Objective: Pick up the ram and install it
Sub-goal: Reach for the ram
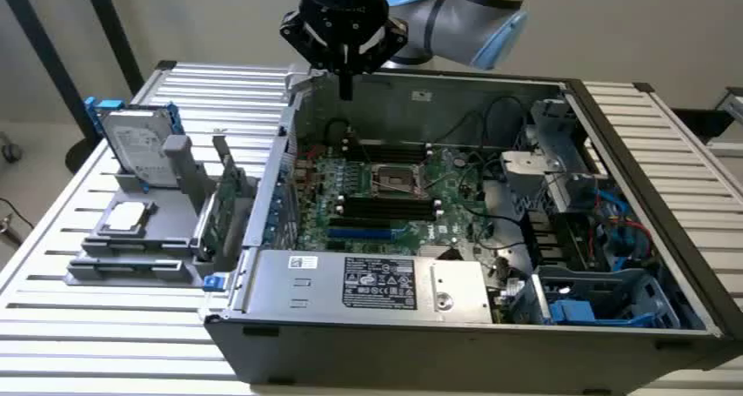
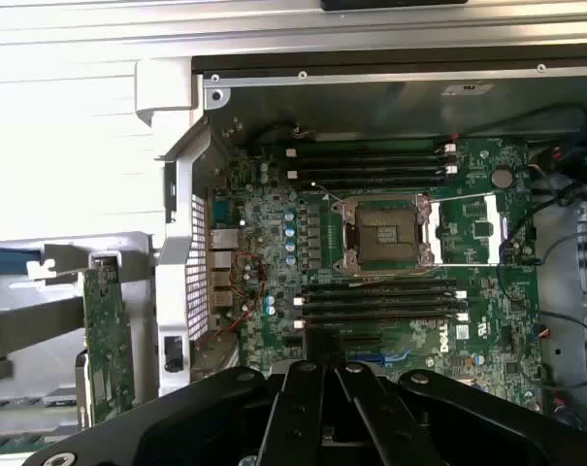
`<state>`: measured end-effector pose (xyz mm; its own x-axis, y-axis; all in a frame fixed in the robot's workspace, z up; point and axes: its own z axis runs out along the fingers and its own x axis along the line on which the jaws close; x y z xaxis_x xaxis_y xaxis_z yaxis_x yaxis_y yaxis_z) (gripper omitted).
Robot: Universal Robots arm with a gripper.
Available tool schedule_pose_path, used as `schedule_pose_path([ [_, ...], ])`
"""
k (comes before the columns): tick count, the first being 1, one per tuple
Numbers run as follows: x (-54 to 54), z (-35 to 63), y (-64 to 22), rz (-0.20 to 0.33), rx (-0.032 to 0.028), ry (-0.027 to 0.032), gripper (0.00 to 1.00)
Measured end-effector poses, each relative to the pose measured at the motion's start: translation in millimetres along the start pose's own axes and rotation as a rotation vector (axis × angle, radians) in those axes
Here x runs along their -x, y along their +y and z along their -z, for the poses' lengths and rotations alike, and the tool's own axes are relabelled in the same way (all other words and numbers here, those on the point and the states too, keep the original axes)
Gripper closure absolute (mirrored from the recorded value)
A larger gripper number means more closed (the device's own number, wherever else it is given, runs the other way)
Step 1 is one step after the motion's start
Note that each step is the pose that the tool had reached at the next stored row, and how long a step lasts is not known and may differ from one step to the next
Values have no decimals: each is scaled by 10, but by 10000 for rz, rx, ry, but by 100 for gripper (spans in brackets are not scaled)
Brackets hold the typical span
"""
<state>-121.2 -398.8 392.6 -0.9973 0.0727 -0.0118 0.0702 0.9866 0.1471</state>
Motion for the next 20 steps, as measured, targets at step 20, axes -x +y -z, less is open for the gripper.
schedule_pose_path([
  [20, -182, 25, -156, -2, 82, 6, 89],
])
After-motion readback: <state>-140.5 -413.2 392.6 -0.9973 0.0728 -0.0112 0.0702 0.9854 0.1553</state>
